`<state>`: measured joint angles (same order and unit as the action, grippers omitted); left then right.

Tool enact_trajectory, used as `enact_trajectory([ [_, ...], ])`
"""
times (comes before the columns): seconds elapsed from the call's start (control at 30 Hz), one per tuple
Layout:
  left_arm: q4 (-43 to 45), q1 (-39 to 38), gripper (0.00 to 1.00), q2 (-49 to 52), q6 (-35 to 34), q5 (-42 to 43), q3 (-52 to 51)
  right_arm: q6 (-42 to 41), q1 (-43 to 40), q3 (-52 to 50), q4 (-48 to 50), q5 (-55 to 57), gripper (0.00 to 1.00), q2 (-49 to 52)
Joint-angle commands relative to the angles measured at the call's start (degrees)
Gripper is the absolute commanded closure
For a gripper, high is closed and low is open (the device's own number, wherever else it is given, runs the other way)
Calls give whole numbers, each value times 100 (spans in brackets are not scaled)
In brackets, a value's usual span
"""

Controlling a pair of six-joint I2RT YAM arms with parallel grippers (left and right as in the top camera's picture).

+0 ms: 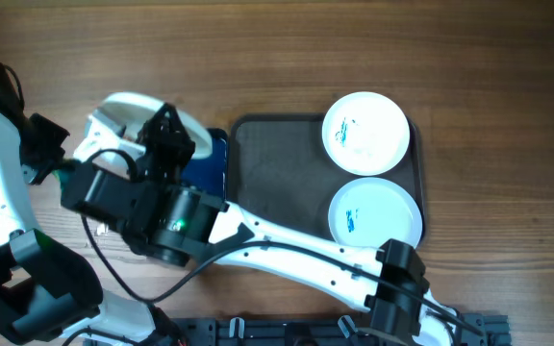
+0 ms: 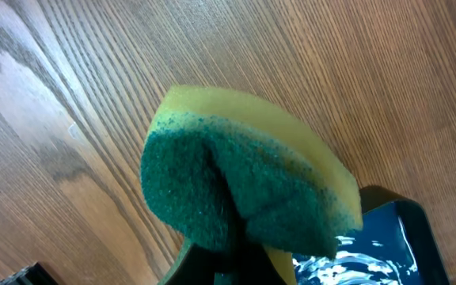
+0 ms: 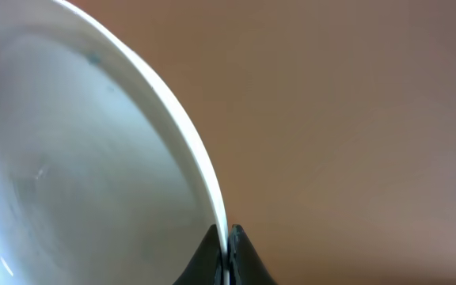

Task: Clean dirty plates on tray and stack at the side
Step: 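Lift the cleaned plate with the right gripper and carry it rightward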

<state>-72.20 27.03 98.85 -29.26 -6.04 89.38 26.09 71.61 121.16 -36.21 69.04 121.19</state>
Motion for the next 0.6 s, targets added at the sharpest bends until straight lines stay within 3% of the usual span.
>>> enact_trajectory([
  [0.0,-35,24,96,-20,31,50,101,157,-105,109,-306,-247,96,48],
  [0.03,-44,24,96,-20,31,48,101,-400,-85,107,-444,-214,95,55],
  [0.13,-44,24,96,-20,28,48,101,-415,-175,107,-254,664,96,103],
  [0.37,-46,24,96,-20,28,48,101,-1047,-151,103,-824,-46,95,140],
  [0.5,-50,24,96,-20,28,48,101,-868,-391,101,-433,1134,96,184],
  [0.57,-50,24,96,-20,28,48,101,-870,-442,101,-549,734,96,181],
])
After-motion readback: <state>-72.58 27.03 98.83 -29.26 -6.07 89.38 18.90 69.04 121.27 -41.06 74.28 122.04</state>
